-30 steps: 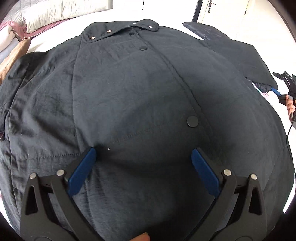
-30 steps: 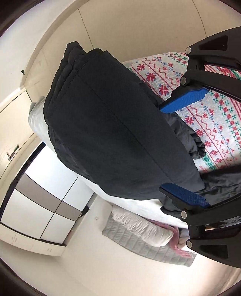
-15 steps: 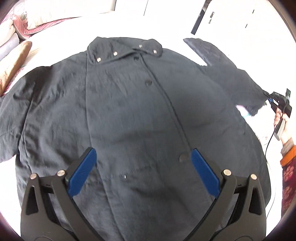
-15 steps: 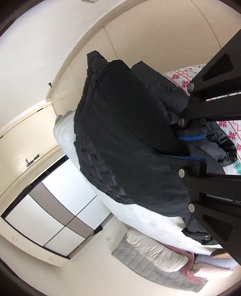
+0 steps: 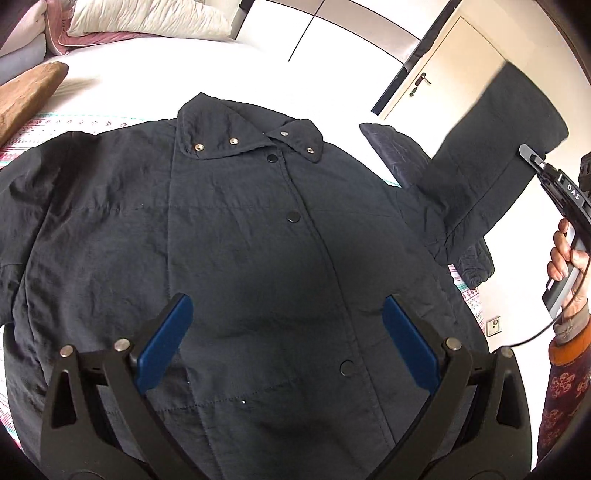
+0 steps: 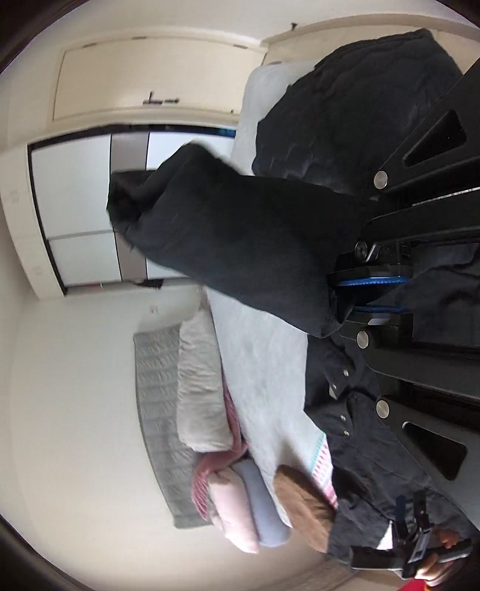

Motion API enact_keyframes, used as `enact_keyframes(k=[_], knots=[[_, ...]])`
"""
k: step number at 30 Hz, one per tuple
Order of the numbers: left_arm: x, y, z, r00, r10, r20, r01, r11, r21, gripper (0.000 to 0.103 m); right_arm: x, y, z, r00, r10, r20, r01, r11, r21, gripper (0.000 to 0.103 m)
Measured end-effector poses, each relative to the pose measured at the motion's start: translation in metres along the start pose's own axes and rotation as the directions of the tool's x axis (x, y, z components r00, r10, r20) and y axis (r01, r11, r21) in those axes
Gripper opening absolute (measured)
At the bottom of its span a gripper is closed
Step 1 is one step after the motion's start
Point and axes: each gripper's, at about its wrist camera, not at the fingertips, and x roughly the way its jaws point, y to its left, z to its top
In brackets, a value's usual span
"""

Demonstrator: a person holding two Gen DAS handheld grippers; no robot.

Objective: Fold large clothes

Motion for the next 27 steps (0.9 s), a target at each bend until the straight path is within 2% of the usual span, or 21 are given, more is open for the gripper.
enact_keyframes(k=[2,3,5,6,7,8,10,12,16,19,20,21,23,25,26,27], knots=[[-0.002,0.010,0.000,1.000,0.002,0.012,-0.002,1.000,-0.022,0.102,0.016,0.041,-0.006,0.991,0.110,-0.074,-0.114,0.992,-0.048,0.012],[-0.002,0.016,0.000,1.000,-0.002,0.019,0.003,0.999,-0.037,0.102,0.027,0.060,-0.011,0.975,0.183,-0.129,-0.191,0.980,-0.057,0.013],[-0.004,0.029,0.001,0.999,-0.012,0.030,0.014,0.997,-0.074,0.102,0.041,0.087,-0.024,0.912,0.336,-0.236,-0.357,0.933,-0.049,0.028],[-0.005,0.036,0.002,0.999,-0.019,0.034,0.022,0.995,-0.093,0.102,0.041,0.097,-0.032,0.892,0.371,-0.258,-0.396,0.917,-0.052,0.030],[-0.005,0.042,0.004,0.999,-0.026,0.036,0.030,0.993,-0.110,0.102,0.041,0.104,-0.036,0.887,0.376,-0.268,-0.407,0.911,-0.068,0.036],[-0.005,0.047,0.005,0.999,-0.033,0.037,0.037,0.991,-0.127,0.102,0.040,0.106,-0.040,0.892,0.364,-0.270,-0.399,0.913,-0.086,0.044],[0.000,0.056,0.010,0.999,-0.038,0.034,0.043,0.987,-0.153,0.102,0.039,0.101,-0.045,0.910,0.321,-0.262,-0.357,0.928,-0.103,0.054],[0.011,0.057,0.018,0.999,-0.030,0.014,0.031,0.987,-0.160,0.098,0.044,0.087,-0.048,0.921,0.282,-0.270,-0.312,0.947,-0.074,0.056],[0.051,0.044,0.037,0.999,0.006,-0.038,-0.011,0.992,-0.122,0.087,0.049,0.021,-0.052,0.945,0.190,-0.268,-0.190,0.981,0.026,0.058],[0.088,0.032,0.046,0.993,0.014,-0.117,-0.027,0.994,-0.110,0.072,0.049,-0.025,-0.056,0.956,0.124,-0.268,-0.098,0.989,0.106,0.058],[0.099,0.028,0.047,0.991,0.035,-0.133,-0.050,0.993,-0.106,0.055,0.050,-0.038,-0.058,0.957,0.102,-0.272,-0.068,0.989,0.130,0.058],[0.103,0.023,0.048,0.990,0.064,-0.129,-0.077,0.993,-0.094,0.032,0.051,-0.050,-0.061,0.958,0.075,-0.278,-0.035,0.988,0.148,0.058],[0.093,0.008,0.051,0.992,0.122,-0.042,-0.124,0.990,-0.060,0.013,0.053,-0.069,-0.068,0.959,0.023,-0.284,0.028,0.984,0.176,0.058],[0.073,-0.003,0.053,0.985,0.149,0.081,-0.147,0.989,-0.032,0.012,0.059,-0.087,-0.075,0.959,-0.017,-0.282,0.078,0.975,0.206,0.058],[0.070,-0.007,0.055,0.980,0.173,0.098,-0.171,0.985,-0.022,0.012,0.063,-0.094,-0.078,0.958,-0.037,-0.286,0.103,0.970,0.222,0.058],[0.072,-0.009,0.056,0.976,0.205,0.080,-0.205,0.979,-0.004,0.015,0.070,-0.102,-0.082,0.954,-0.049,-0.295,0.124,0.962,0.241,0.058]])
